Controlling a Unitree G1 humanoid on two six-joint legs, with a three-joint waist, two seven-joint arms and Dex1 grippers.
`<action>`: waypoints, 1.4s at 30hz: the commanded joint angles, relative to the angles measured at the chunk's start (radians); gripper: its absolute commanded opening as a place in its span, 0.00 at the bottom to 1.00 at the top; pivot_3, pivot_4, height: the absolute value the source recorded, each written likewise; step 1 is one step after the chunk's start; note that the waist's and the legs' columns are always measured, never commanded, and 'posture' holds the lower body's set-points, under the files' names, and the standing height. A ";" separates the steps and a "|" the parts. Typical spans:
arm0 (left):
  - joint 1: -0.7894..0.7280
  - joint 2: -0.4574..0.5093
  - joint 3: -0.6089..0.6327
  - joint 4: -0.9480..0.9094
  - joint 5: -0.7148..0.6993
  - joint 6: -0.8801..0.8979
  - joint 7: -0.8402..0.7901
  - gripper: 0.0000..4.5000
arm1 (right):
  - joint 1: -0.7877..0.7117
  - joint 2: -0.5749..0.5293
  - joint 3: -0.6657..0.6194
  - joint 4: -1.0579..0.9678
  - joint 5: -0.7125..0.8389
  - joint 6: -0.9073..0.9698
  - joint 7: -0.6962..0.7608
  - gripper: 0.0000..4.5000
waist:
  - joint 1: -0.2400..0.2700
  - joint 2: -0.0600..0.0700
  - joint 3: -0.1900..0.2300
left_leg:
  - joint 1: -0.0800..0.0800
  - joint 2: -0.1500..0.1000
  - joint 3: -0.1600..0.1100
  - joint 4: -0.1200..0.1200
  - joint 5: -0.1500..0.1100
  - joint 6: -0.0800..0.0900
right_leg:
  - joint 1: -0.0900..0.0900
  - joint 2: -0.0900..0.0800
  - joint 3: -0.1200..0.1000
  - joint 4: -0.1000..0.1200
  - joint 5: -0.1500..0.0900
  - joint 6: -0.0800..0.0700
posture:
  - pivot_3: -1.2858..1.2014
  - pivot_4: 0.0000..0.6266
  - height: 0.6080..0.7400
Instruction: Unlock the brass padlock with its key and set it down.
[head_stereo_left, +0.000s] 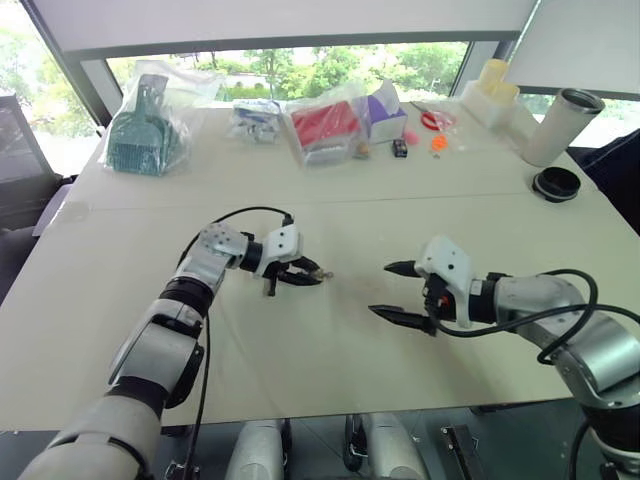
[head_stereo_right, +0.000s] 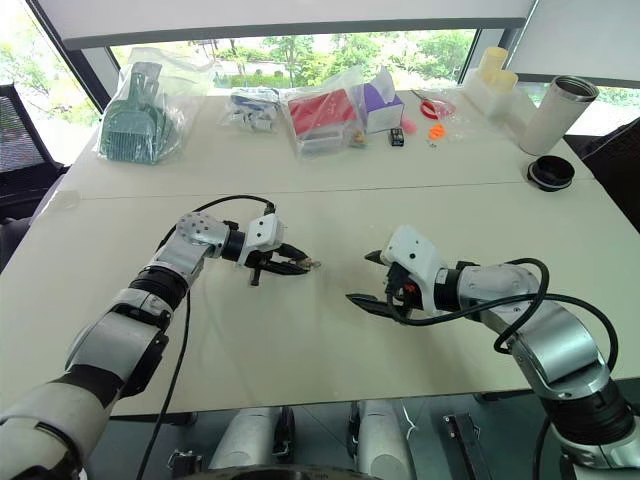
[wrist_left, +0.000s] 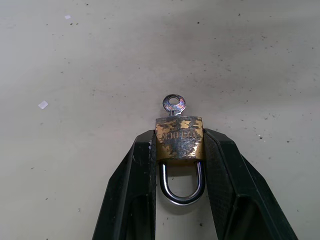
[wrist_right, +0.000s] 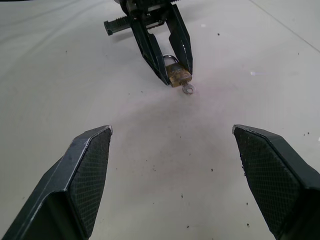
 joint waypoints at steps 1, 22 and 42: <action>-0.002 0.012 0.020 0.000 0.020 0.022 0.023 0.17 | -0.038 0.002 0.050 0.011 -0.086 -0.093 -0.011 0.89 | 0.000 0.000 0.000 | 0.000 0.000 0.000 0.000 0.000 0.000 | 0.000 0.000 0.000 0.000 0.000 0.000 | 0.52 0.24 1.00; 0.040 0.062 0.113 -0.434 -0.118 0.353 -0.032 0.17 | -0.321 0.230 0.387 0.557 -0.824 -0.931 -0.230 0.89 | -0.003 0.000 0.000 | -0.001 0.000 0.005 0.000 0.000 0.000 | -0.003 0.001 0.001 0.001 0.000 0.001 | 0.52 0.24 1.00; 0.058 0.069 0.091 -0.447 -0.077 0.273 0.016 0.17 | -0.319 0.265 0.368 0.546 -0.842 -0.927 -0.116 0.01 | -0.003 0.000 0.000 | -0.001 0.000 0.005 0.000 0.000 0.000 | -0.003 0.001 0.001 0.001 0.000 0.001 | 0.52 0.24 1.00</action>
